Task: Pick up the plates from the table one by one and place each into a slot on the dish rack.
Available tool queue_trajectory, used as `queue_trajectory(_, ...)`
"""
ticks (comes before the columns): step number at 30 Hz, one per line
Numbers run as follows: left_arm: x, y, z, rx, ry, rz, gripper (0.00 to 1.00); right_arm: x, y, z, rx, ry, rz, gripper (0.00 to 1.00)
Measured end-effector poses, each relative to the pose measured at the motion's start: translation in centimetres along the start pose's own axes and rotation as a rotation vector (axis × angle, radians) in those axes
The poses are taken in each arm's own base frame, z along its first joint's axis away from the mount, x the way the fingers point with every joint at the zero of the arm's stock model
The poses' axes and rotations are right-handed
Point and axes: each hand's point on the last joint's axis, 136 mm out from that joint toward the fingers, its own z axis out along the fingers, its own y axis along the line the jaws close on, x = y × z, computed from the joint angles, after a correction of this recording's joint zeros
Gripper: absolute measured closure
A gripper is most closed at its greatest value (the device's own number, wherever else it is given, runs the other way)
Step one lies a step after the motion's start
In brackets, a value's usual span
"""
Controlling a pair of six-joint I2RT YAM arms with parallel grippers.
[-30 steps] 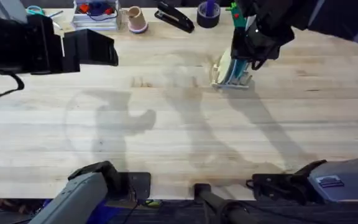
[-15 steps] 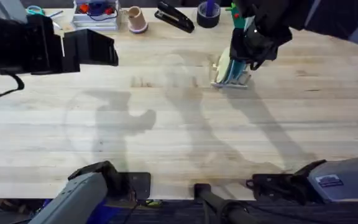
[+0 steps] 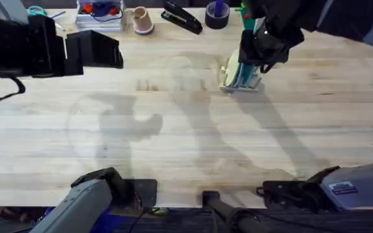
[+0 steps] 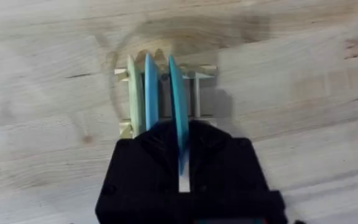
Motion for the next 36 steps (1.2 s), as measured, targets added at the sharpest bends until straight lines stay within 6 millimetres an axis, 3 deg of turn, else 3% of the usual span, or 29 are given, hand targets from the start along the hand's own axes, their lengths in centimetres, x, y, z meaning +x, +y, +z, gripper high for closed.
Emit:
queue_trajectory(22, 0.0, 0.0, 0.0, 0.0, 0.0, 0.0, 0.006, 0.0, 0.0, 0.0, -0.001, 0.0, 0.0, 0.847)
queue_trajectory(29, 0.0, 0.0, 0.0, 0.0, 0.0, 0.0, 0.006, 0.0, 0.0, -0.1, -0.002, -0.002, 0.001, 0.767)
queue_trajectory(36, 0.0, 0.0, 0.0, 0.0, 0.0, 0.0, 0.006, -0.7, -0.4, -1.5, -0.026, -0.038, 0.021, 0.726)
